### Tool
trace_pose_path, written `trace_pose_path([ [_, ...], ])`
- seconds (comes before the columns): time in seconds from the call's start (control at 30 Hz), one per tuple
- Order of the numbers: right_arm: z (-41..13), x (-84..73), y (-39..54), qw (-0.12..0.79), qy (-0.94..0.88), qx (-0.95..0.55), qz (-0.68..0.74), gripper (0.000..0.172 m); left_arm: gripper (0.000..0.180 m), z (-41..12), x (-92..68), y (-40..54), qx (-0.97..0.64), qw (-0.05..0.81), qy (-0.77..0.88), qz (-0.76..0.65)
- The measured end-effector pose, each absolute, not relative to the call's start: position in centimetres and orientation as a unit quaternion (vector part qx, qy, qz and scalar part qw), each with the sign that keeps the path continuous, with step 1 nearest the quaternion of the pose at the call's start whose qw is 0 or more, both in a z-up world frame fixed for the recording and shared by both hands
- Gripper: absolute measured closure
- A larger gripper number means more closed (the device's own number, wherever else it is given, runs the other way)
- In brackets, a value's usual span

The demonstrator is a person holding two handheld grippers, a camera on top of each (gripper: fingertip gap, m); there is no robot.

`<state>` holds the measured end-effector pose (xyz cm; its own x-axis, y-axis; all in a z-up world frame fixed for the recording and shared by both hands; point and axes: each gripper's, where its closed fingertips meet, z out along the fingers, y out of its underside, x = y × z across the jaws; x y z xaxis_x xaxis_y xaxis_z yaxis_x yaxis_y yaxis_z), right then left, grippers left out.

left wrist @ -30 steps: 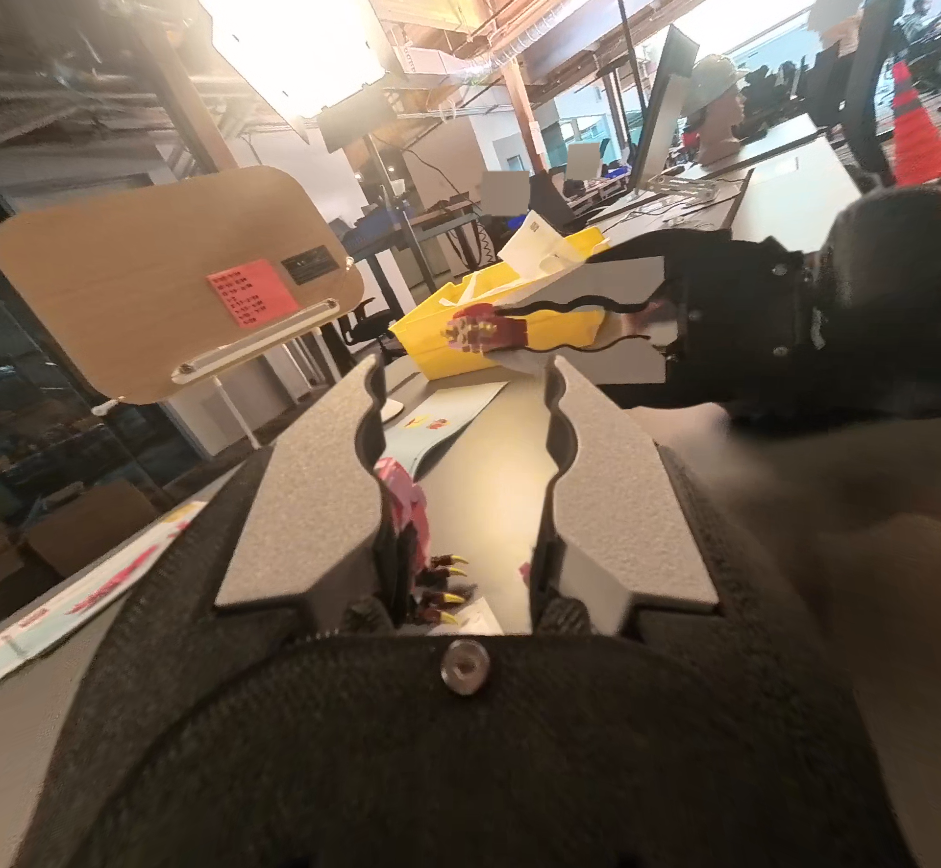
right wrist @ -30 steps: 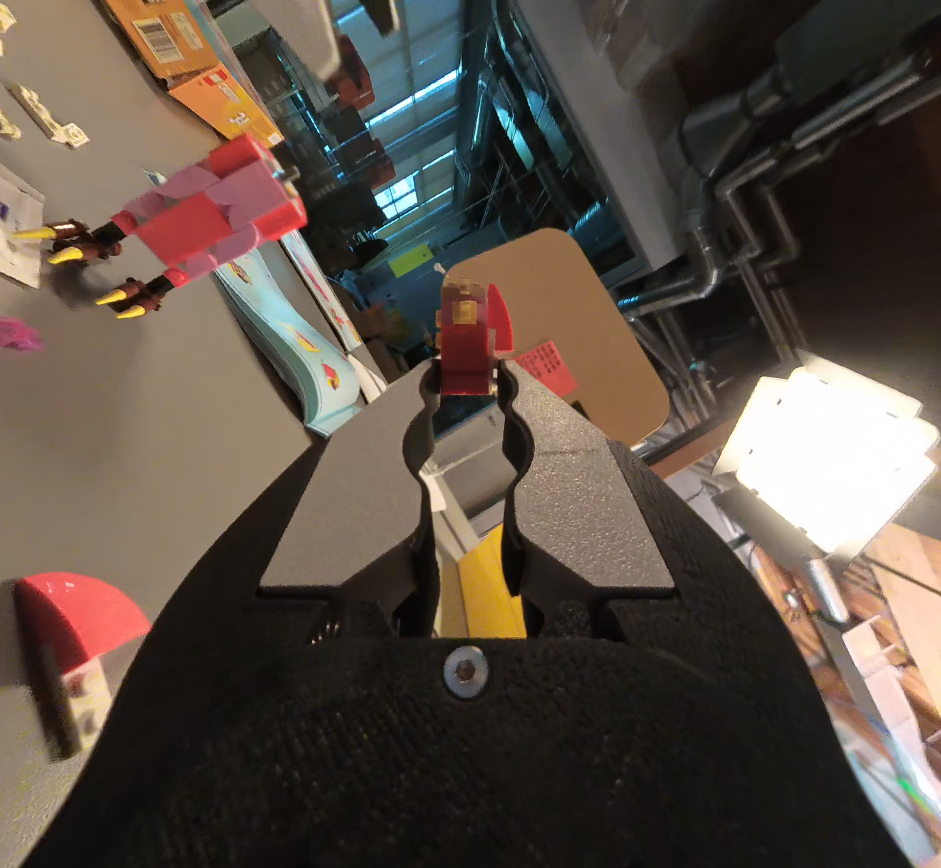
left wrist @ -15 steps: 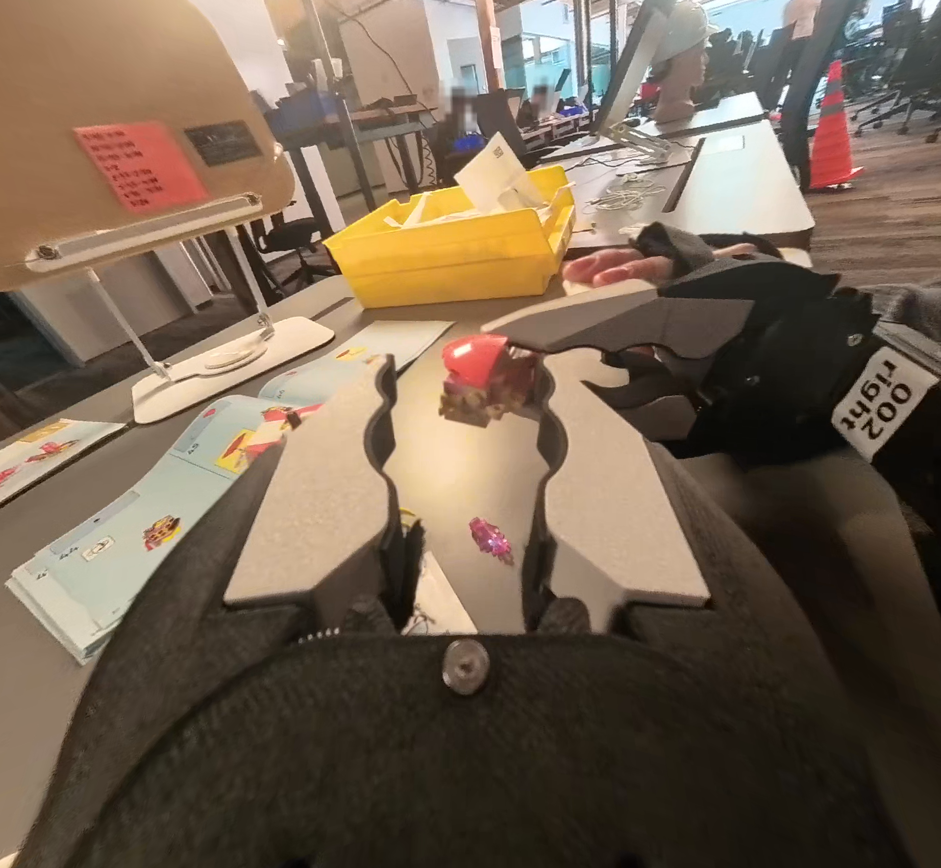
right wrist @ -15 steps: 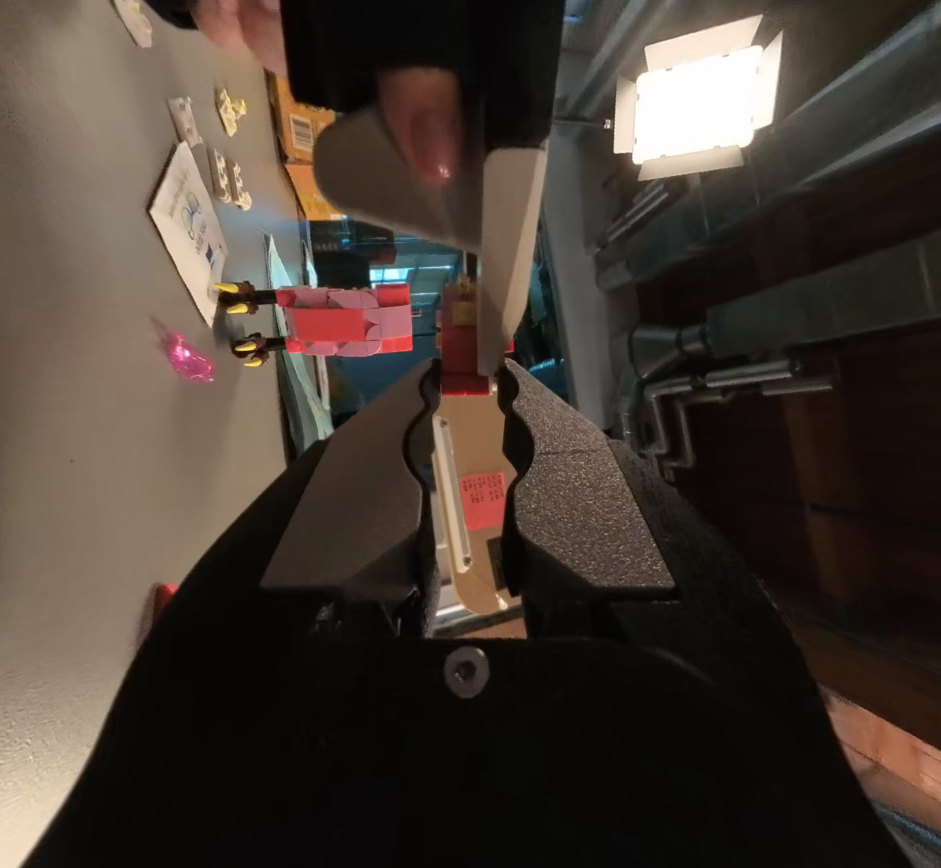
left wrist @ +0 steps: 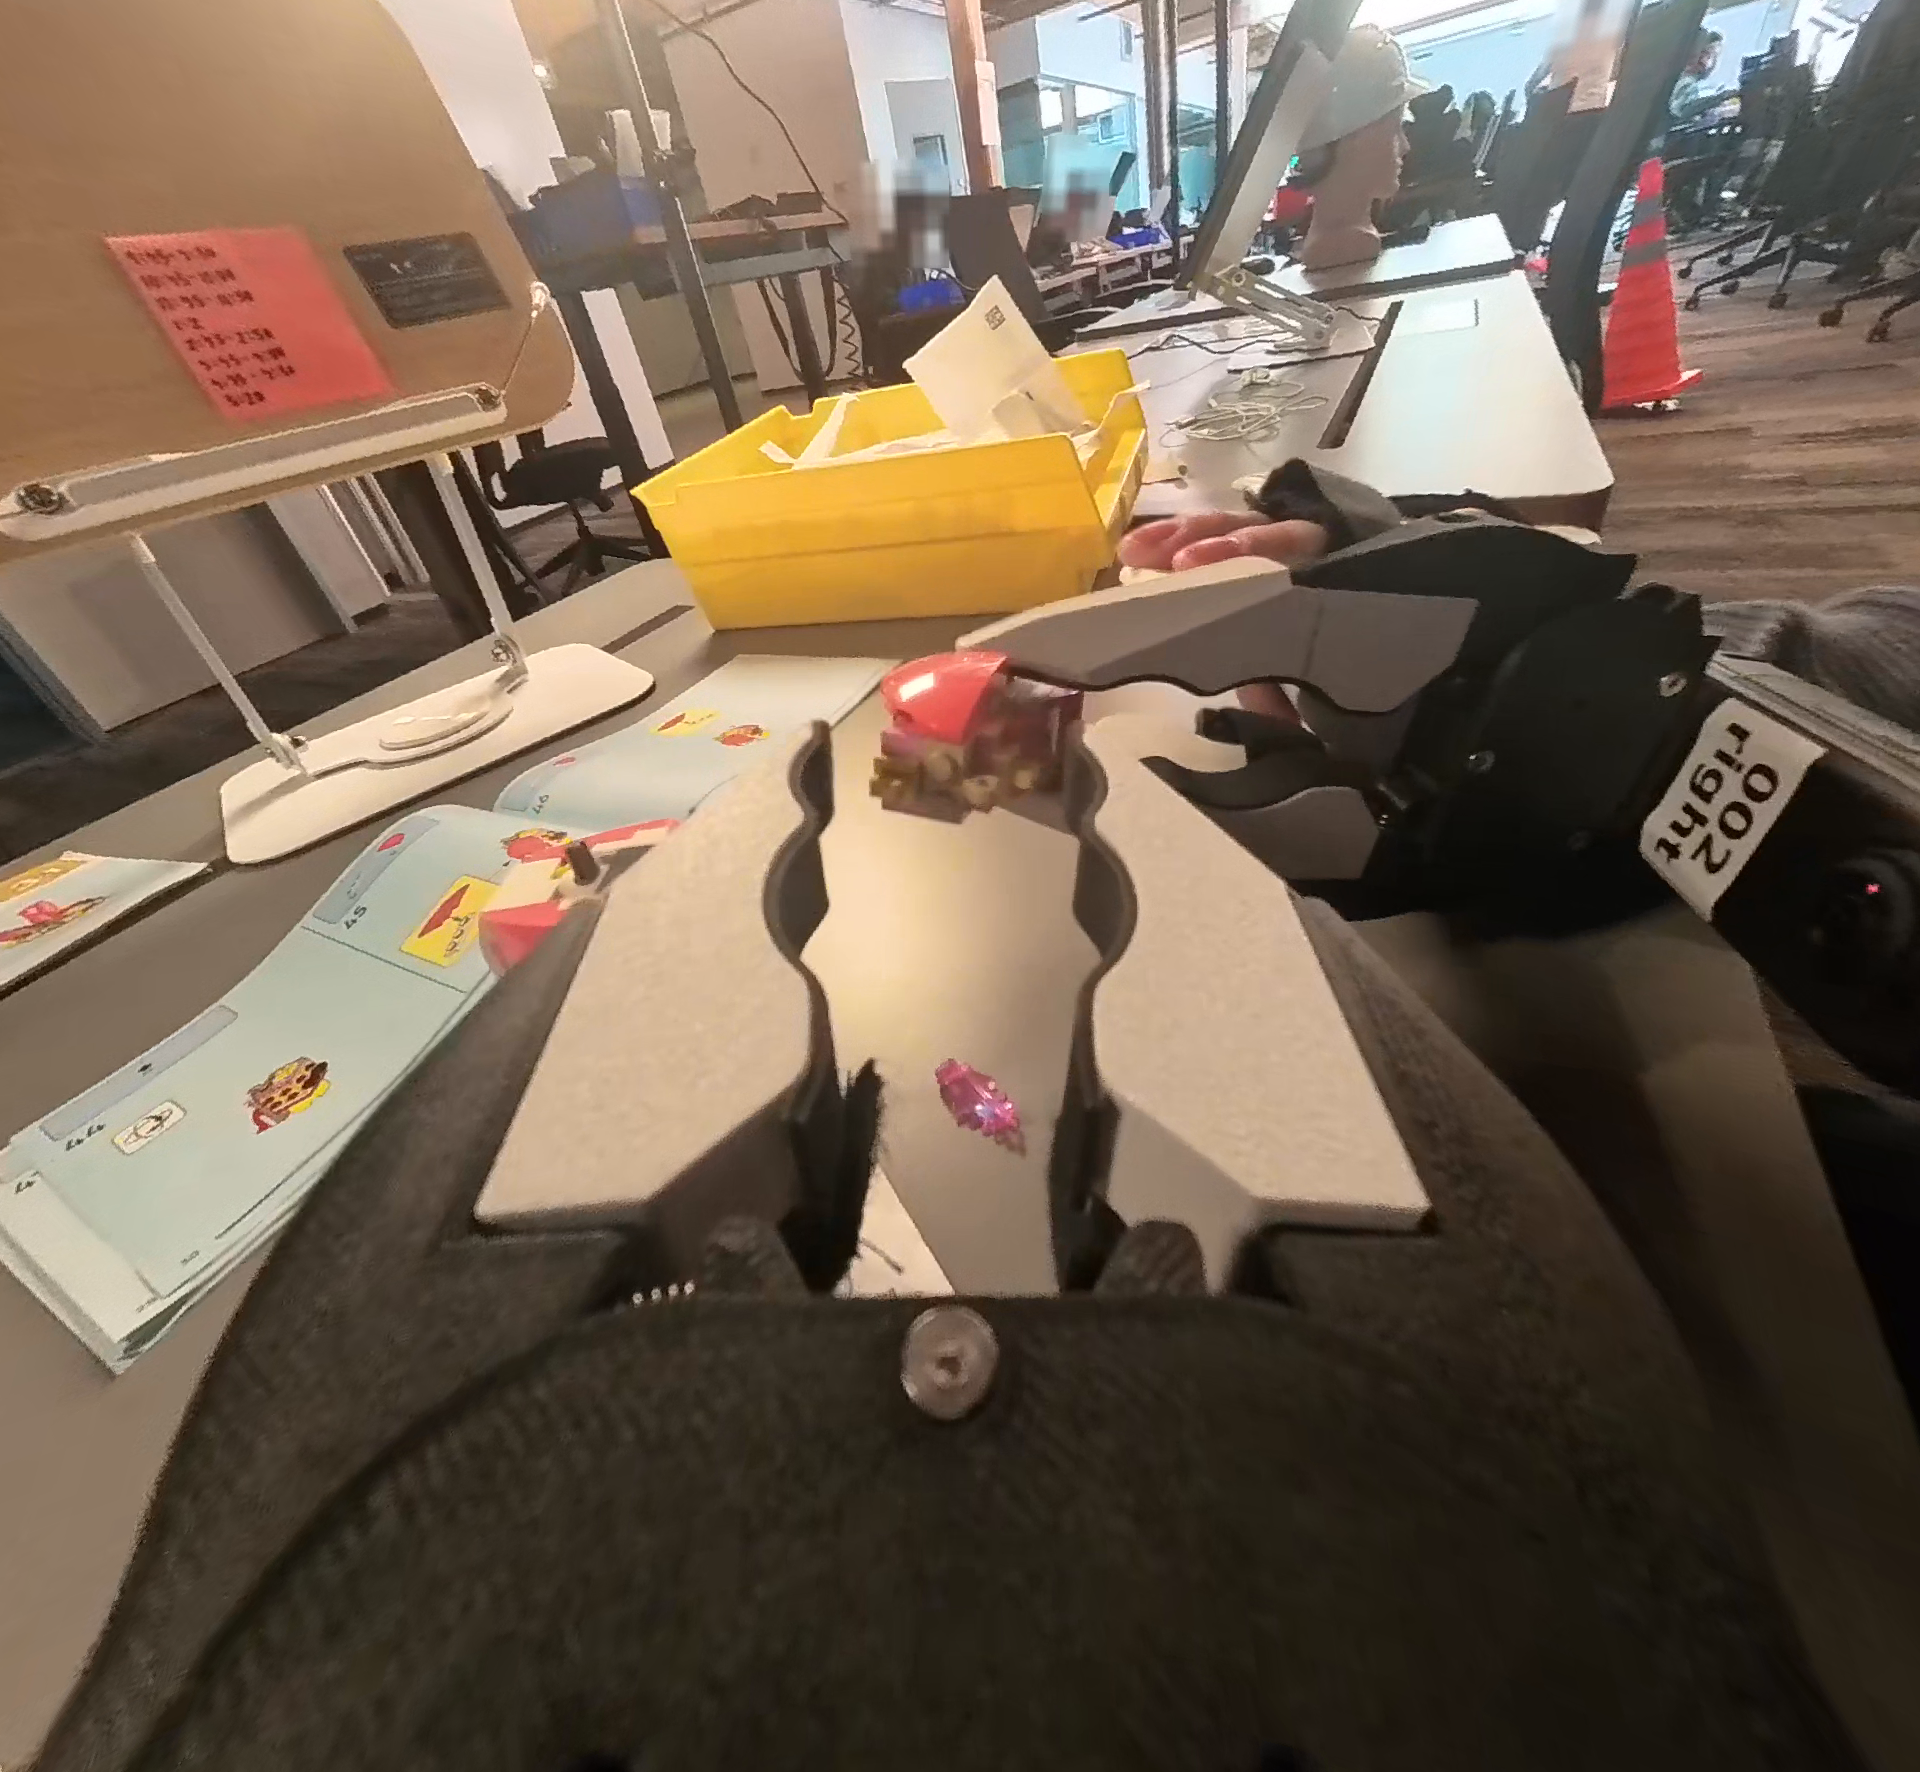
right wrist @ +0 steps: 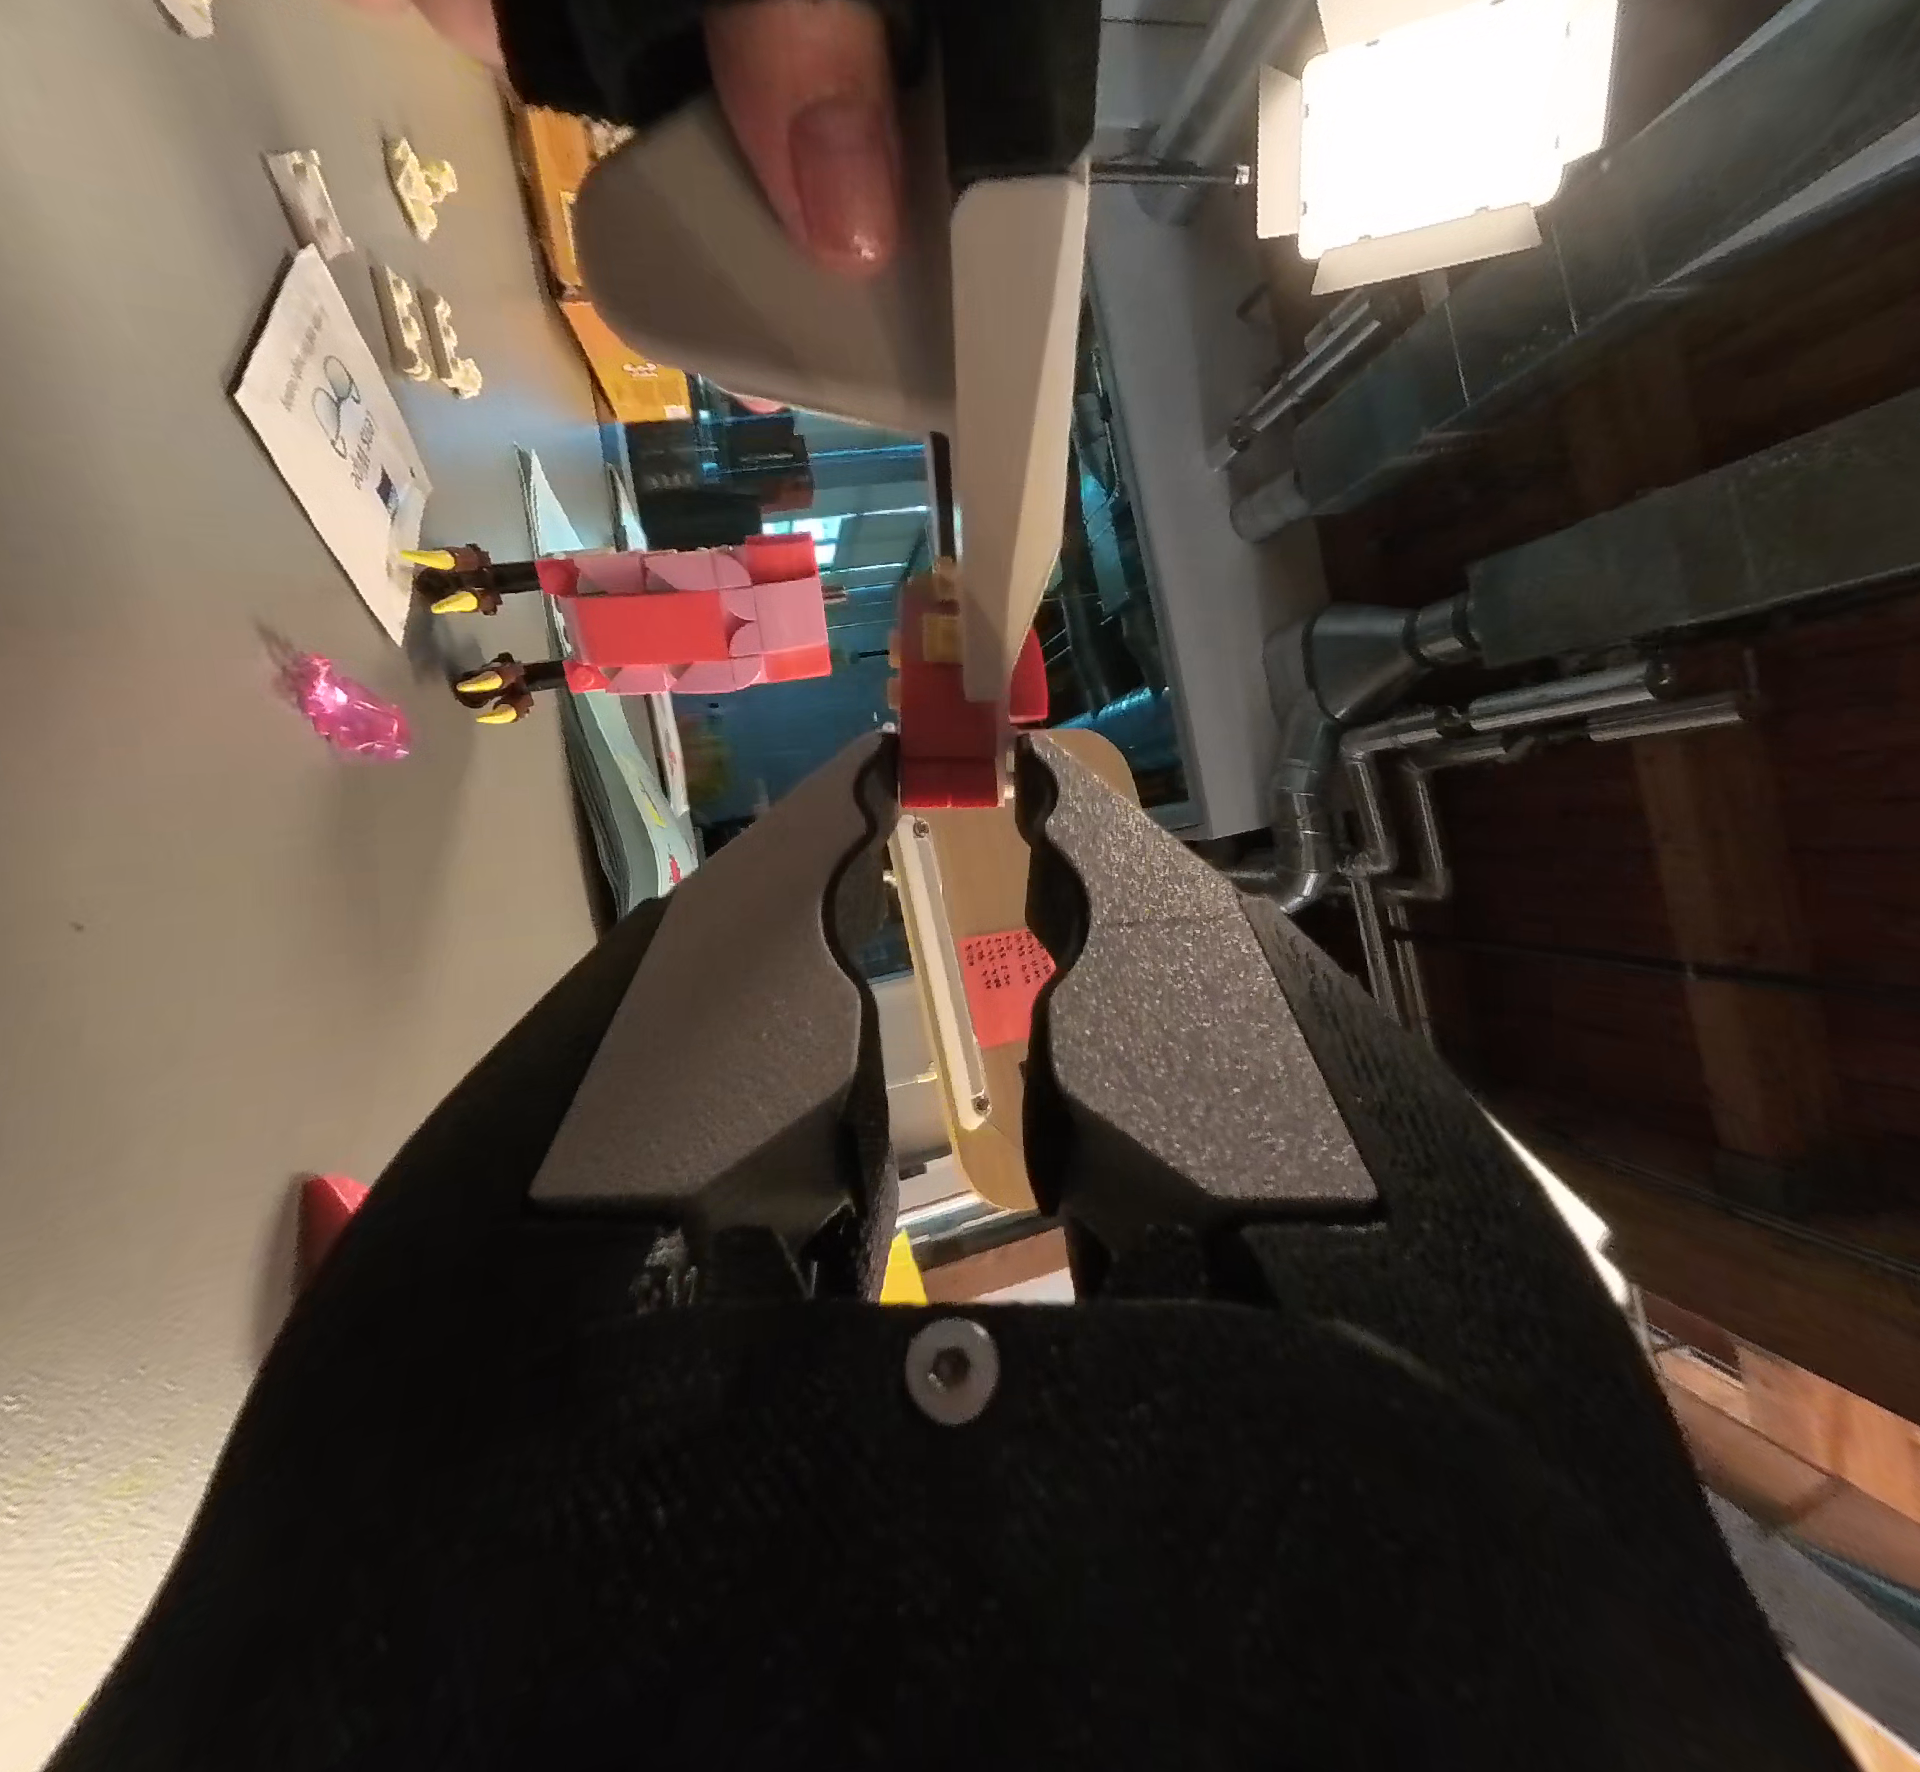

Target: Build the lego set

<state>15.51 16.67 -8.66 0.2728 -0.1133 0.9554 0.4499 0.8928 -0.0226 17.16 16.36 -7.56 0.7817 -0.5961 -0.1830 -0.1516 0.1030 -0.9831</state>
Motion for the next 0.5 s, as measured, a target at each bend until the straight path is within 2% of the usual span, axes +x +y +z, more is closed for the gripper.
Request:
trace_pose_path([
  [0.03, -8.63, 15.55, 16.74, 0.785, -0.575, -0.148, -0.179, 0.152, 0.137, -7.53, 17.19, 16.33, -0.648, 0.686, 0.288, -0.162],
  [0.5, -8.49, 15.90, 17.43, 0.785, -0.570, -0.168, -0.173, 0.152, 0.137, -7.24, 16.78, 16.51, -0.648, 0.692, 0.277, -0.158],
])
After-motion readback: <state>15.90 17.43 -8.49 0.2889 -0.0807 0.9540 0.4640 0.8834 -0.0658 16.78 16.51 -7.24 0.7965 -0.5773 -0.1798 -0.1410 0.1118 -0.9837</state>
